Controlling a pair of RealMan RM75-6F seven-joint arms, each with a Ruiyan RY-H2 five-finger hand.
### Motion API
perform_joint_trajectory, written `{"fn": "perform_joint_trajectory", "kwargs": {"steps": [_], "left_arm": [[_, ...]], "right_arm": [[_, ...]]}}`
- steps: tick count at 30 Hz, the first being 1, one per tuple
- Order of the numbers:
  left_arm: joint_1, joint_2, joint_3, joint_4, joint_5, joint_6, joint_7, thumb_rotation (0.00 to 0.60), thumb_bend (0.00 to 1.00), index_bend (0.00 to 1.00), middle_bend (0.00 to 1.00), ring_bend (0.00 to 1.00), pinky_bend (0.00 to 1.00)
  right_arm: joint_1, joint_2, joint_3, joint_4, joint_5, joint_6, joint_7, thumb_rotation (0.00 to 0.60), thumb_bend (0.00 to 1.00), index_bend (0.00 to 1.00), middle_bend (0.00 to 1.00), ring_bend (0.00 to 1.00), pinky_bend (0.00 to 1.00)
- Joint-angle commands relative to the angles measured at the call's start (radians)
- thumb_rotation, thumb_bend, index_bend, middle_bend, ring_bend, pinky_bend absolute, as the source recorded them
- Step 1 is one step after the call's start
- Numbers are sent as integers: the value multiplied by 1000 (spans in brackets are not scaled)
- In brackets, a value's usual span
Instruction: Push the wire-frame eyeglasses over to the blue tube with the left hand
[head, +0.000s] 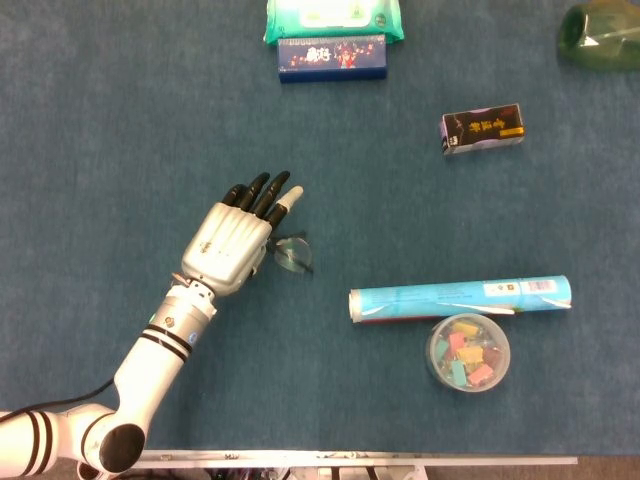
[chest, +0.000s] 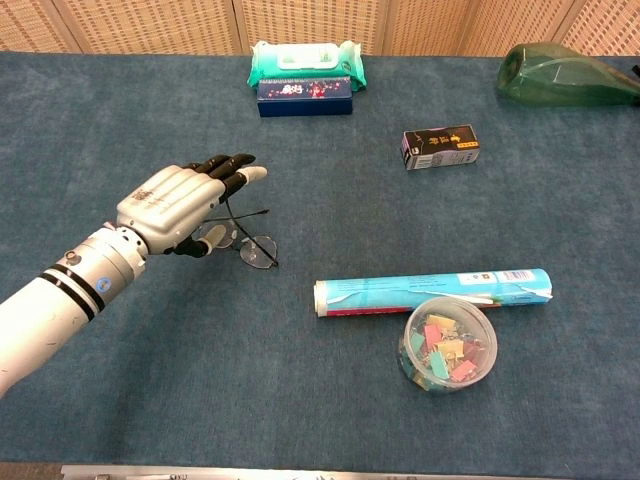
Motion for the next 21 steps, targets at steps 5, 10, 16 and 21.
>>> {"fn": "perform_joint_trajectory", "kwargs": {"steps": [5, 10, 16, 21], "left_arm": [[-10, -15, -5, 26, -9, -19, -15, 600, 494, 0, 0, 0, 164], [-9, -18, -3, 37, -15, -20, -22, 600, 495, 0, 0, 0, 164], [1, -6, 3, 27, -13, -4, -23, 600, 494, 0, 0, 0, 164], [10, 10, 6, 16, -11, 12, -21, 600, 495, 0, 0, 0, 164]], "right_arm": [[-3, 3, 2, -1, -1, 6, 5, 600, 170, 552, 463, 432, 529], [-3, 6, 1, -2, -1, 4, 8, 600, 169, 552, 463, 432, 529], [-1, 4, 0, -2, -3, 1, 6, 600, 169, 552, 463, 432, 529], [0, 0, -1, 0, -2, -2, 1, 600, 170, 552, 463, 432, 529]]}}
